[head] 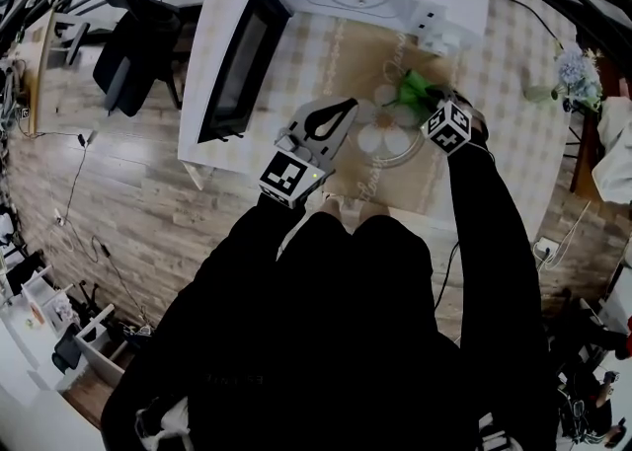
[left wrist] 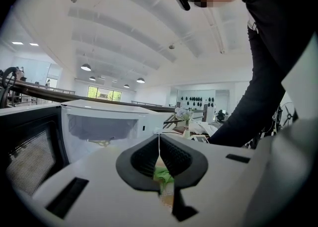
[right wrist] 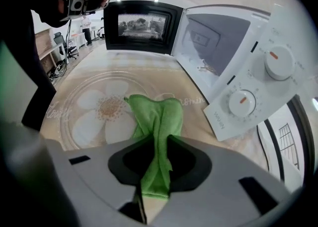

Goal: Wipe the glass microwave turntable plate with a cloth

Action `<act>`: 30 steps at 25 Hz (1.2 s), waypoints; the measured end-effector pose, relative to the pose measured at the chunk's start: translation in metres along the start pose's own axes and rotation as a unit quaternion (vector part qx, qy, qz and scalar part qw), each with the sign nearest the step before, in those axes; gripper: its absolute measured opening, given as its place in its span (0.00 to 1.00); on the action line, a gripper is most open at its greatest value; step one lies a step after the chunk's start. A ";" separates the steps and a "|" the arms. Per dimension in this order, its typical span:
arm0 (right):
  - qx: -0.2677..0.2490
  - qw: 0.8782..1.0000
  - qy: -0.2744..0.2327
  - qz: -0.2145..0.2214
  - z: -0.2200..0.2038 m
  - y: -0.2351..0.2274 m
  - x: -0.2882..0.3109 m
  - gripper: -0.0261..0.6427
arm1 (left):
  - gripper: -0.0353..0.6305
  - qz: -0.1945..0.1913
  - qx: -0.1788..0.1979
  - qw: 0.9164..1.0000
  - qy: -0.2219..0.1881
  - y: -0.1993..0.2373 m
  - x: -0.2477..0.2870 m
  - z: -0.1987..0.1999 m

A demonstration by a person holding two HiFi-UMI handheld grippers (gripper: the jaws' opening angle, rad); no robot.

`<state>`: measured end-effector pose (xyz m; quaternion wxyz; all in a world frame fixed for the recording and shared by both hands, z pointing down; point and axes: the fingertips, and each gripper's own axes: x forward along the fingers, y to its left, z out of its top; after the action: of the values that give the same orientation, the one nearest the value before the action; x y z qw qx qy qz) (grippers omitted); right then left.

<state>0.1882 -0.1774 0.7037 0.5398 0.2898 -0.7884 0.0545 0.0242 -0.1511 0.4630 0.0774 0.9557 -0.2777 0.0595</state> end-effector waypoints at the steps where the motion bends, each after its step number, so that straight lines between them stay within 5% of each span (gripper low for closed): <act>1: 0.001 1.000 0.006 -0.003 -0.004 -0.001 -0.002 0.18 | 0.09 0.001 0.000 1.000 -0.002 0.000 -0.001 0.001; 11: 0.015 0.999 0.032 -0.030 -0.020 -0.007 -0.030 0.18 | 0.09 0.014 0.009 1.000 -0.008 0.004 -0.017 0.007; 21: 0.016 0.998 -0.062 -0.017 0.079 0.025 -0.035 0.18 | 0.09 0.032 0.009 0.999 -0.007 0.017 -0.034 0.005; 30: -0.002 0.996 -0.086 0.023 0.141 0.065 0.000 0.18 | 0.09 0.055 0.001 0.998 0.005 0.035 -0.046 -0.012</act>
<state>0.0396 -0.1800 0.6600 0.4693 0.2740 -0.8385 0.0400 -0.0345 -0.1542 0.4715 0.0750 0.9386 -0.3296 0.0688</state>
